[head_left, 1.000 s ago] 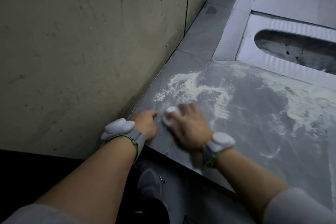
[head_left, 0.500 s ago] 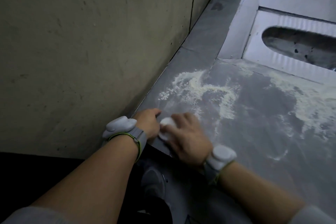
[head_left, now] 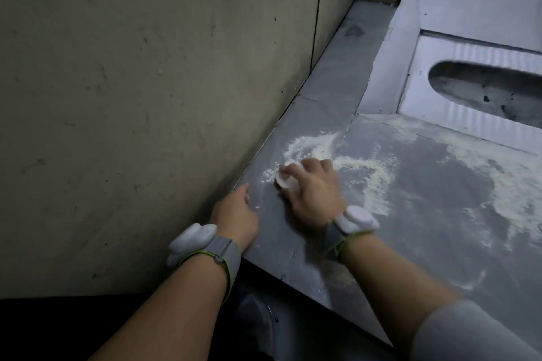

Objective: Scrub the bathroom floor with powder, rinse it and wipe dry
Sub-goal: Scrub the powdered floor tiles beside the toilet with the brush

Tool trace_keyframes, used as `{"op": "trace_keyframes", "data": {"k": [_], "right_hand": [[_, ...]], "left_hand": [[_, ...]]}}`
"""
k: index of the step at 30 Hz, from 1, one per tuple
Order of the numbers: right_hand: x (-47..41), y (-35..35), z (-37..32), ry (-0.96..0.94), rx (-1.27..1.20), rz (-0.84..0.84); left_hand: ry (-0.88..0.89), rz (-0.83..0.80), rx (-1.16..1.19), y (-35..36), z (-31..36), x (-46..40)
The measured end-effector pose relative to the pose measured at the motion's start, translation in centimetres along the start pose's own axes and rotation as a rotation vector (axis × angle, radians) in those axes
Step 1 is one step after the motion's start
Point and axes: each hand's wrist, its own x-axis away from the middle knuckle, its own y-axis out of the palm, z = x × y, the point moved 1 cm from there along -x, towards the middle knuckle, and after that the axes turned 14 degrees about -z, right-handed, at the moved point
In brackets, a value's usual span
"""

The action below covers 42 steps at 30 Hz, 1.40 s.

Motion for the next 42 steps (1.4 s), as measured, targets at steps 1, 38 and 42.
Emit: {"op": "trace_keyframes", "data": {"k": [1,38,42], "right_hand": [[0.5,0.5,-1.0,-0.065,-0.006,0.011],[-0.4,-6.8,8.8,0.138,-0.156,0.128],[0.6,-2.5,3.8,-0.225,0.005,-0.105]], "left_hand": [[-0.010,0.025,0.019,-0.1,0.1,-0.2],[0.160,-0.154,-0.611,3.9,1.9,-3.8],[0.171,-0.148,-0.624,3.7,2.2,-3.4]]}}
